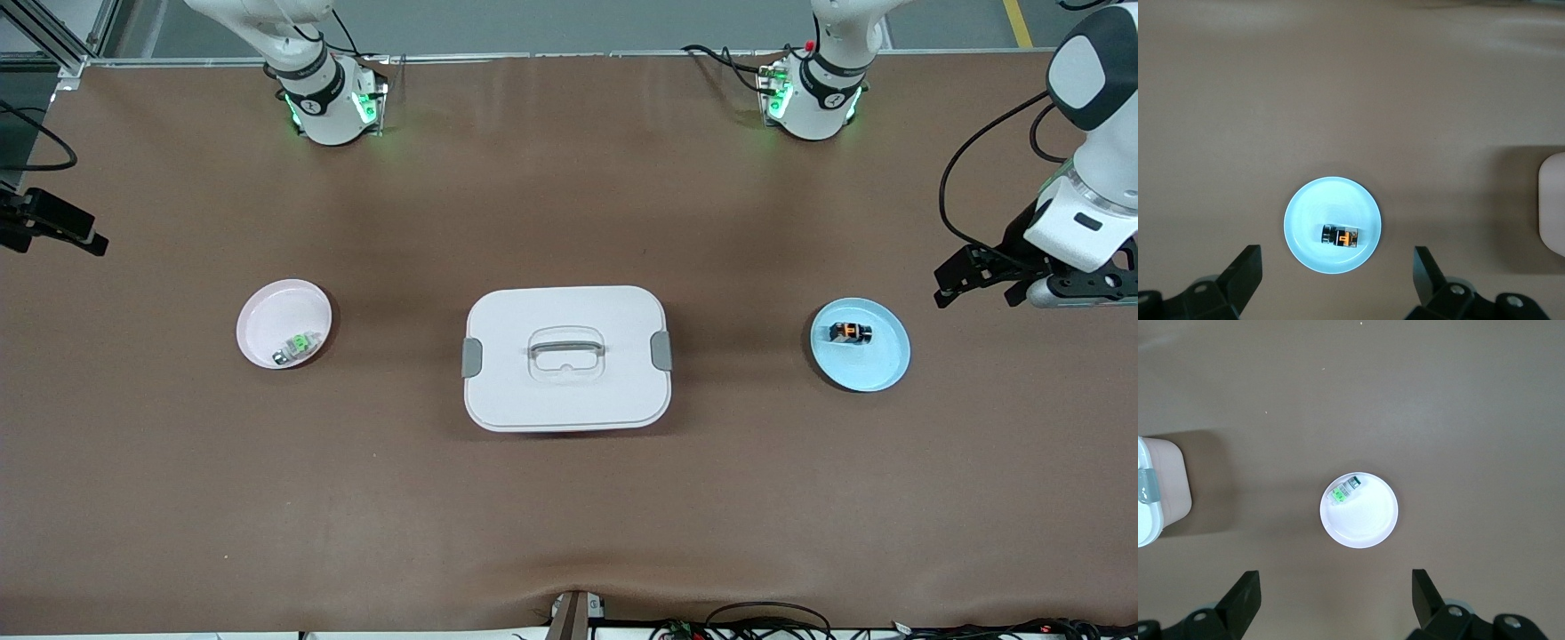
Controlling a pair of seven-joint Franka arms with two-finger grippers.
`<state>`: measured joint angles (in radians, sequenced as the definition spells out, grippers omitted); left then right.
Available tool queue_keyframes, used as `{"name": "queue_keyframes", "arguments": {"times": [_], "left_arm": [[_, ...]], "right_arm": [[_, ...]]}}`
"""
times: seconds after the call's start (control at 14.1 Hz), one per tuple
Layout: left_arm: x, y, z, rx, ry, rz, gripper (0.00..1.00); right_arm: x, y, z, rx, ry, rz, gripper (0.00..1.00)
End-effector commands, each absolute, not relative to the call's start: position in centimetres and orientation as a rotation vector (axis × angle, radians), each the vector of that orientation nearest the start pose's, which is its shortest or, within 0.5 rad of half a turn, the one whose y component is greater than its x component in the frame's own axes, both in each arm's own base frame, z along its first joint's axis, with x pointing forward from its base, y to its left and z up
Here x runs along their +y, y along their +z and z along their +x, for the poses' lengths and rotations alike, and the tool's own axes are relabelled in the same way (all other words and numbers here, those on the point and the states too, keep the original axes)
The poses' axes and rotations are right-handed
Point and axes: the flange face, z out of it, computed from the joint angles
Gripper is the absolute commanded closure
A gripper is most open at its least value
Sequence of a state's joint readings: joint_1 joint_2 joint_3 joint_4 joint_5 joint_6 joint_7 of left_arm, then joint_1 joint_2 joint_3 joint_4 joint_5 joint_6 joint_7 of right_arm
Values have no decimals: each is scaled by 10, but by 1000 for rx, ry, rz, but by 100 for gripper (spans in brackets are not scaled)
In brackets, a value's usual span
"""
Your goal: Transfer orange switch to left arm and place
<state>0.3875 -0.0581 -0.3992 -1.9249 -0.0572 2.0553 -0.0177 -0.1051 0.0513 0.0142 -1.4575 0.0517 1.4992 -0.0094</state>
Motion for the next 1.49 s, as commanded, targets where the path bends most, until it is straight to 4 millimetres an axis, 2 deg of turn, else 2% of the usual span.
{"name": "queue_keyframes", "arguments": {"times": [0.0, 0.5, 1.07, 1.28, 1.42], "left_arm": [[-13, 529, 568, -40, -272, -3187, 0], [-13, 528, 569, -46, -269, -3198, 0], [-15, 541, 573, -87, -309, -3198, 0], [-11, 557, 568, -84, -334, -3193, 0], [-11, 574, 563, -73, -256, -3201, 0]], "right_arm": [[-48, 647, 556, 147, 9, -3067, 0], [-48, 646, 556, 150, 11, -3065, 0], [-48, 646, 556, 147, 11, -3065, 0], [-49, 647, 556, 150, 9, -3067, 0], [-49, 646, 556, 150, 11, -3066, 0]]}}
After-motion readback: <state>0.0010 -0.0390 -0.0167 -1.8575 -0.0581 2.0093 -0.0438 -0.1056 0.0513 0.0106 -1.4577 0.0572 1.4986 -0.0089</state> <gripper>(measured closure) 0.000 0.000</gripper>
